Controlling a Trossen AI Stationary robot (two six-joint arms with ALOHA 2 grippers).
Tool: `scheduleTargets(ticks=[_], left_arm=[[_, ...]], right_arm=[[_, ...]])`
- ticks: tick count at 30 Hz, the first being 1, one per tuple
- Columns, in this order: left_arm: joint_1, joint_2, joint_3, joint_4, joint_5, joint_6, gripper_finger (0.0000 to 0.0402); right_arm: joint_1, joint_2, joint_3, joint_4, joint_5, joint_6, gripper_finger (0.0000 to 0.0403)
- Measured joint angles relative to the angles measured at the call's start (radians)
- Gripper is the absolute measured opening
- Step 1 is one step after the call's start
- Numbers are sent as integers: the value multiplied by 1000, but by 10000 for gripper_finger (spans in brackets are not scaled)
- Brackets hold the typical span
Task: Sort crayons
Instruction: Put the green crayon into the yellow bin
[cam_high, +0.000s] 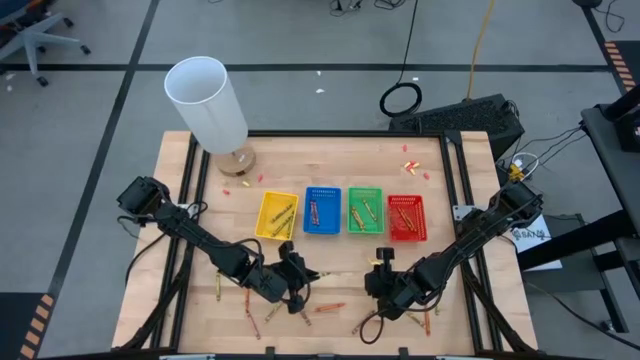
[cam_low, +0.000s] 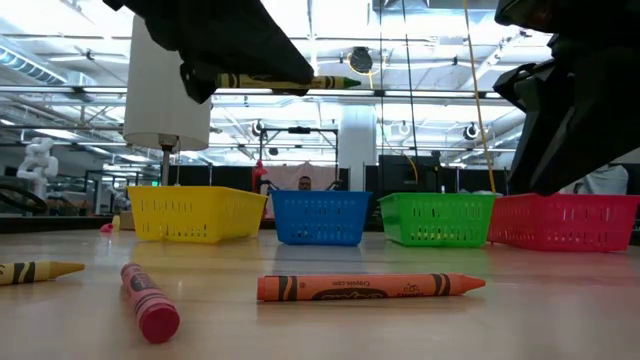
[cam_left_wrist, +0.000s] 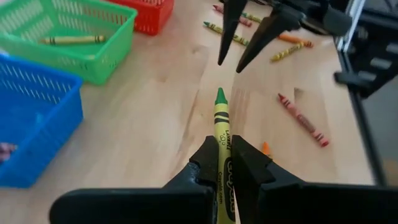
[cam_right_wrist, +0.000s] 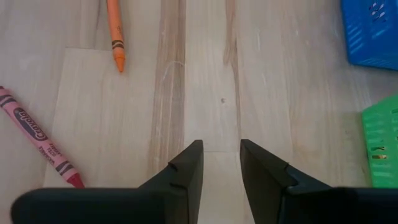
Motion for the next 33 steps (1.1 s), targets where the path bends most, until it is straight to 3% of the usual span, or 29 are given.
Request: scheduleTargets(ticks=[4,14,17,27,33], left_arm=[[0,0,0,1,-16,117,22],[60,-61,0,-52,-54,26,22],[97,-111,0,-152,-55,-32,22],[173,-175,0,-745,-93,-414,22],[178,-162,-3,-767,-160,-503,22]], right_arm=[[0,0,0,1,0,-4,93],[0,0,0,1,0,-7,93],[0,0,0,2,1,-22,93],[0,0,0,24,23,-25,93],[0,0,0,24,24,-32,93]])
